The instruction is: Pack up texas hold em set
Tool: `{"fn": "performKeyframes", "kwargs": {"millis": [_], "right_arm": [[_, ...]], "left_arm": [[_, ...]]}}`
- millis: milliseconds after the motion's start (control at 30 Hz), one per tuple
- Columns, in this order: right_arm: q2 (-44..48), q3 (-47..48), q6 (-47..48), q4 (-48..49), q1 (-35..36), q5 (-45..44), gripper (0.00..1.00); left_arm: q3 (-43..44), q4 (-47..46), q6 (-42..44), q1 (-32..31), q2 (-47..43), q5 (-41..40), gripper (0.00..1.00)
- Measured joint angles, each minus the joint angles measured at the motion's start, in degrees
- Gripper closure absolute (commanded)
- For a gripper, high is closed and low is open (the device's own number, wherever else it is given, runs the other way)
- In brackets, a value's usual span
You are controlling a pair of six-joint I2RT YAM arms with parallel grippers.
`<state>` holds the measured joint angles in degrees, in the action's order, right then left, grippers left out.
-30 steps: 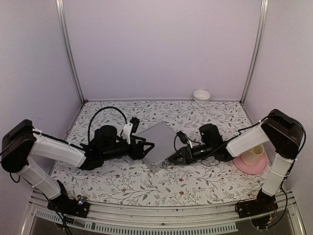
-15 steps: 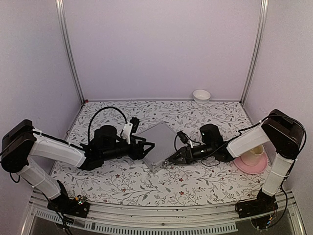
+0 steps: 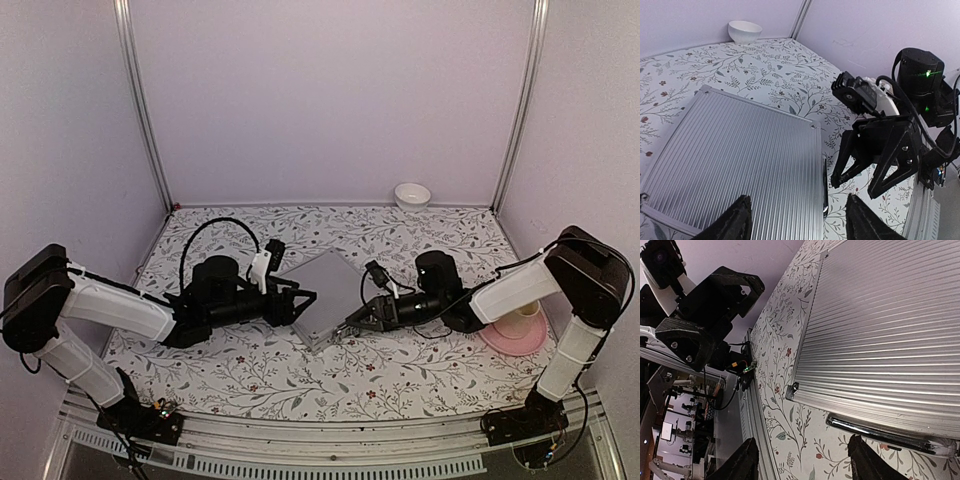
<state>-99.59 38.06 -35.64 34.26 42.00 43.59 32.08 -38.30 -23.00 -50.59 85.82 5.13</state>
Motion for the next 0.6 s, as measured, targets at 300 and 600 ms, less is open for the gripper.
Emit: {"fn": "performKeyframes", "kwargs": {"millis": [300,600], "right_arm": [[0.9,-1.95,0.02,-0.39,0.0,0.24,0.41],[4.96,-5.09,1.01,-4.39,0.0,-1.95,0.66]], "left_arm": [[0.0,-0.02,-0.24,0.0,0.0,0.0,0.36],[0.04,-0.44,-0.63,0.0,1.38,0.2,0.36]]}}
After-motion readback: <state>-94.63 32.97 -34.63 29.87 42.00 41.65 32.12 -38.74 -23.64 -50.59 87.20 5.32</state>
